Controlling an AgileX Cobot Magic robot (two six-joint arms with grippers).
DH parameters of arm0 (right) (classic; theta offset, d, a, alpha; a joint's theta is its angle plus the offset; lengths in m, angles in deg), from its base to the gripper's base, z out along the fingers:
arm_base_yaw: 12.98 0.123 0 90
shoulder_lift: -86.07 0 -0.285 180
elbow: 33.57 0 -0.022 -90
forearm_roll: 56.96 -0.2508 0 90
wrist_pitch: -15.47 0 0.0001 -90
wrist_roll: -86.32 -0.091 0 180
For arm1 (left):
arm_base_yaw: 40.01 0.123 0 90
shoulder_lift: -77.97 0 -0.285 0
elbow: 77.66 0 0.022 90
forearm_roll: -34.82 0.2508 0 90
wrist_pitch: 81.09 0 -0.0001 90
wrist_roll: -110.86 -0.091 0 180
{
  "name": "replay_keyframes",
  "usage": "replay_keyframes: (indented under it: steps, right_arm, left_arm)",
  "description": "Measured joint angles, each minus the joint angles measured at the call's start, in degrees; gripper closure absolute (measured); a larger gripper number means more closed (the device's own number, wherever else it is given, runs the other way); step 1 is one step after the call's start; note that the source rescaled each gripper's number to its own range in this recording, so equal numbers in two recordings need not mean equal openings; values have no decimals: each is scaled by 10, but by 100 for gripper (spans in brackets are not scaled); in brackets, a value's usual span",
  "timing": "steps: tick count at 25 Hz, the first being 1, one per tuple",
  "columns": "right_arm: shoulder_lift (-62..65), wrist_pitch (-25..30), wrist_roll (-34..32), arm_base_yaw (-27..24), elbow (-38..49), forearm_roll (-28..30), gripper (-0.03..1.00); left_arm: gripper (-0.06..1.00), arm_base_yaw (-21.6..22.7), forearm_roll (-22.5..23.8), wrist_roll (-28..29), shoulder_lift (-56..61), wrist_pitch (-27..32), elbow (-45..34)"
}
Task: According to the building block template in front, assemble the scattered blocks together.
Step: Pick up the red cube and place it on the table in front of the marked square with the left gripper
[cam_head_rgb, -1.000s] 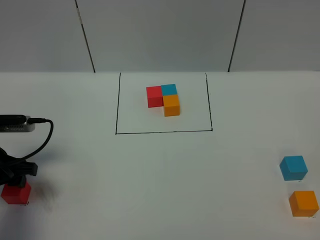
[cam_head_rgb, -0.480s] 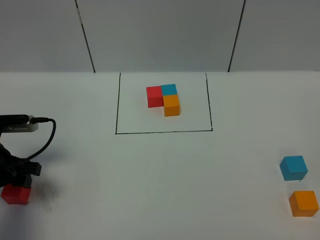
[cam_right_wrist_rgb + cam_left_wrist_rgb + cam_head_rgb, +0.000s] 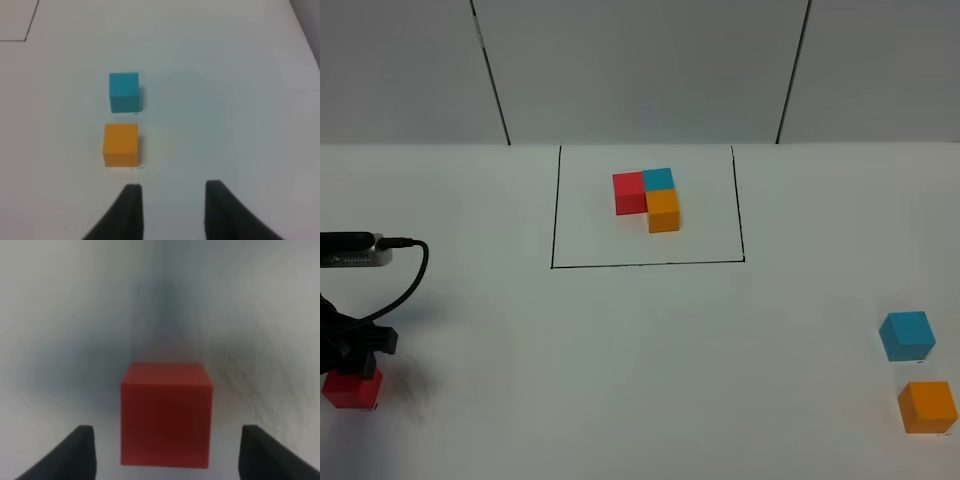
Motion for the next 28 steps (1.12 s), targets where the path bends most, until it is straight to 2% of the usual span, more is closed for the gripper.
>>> replay_keyframes:
  steps: [28]
  right_arm:
    - [0, 0, 0, 0, 0, 0, 97]
  left_arm:
    - [39, 0, 0, 1, -79, -49, 0]
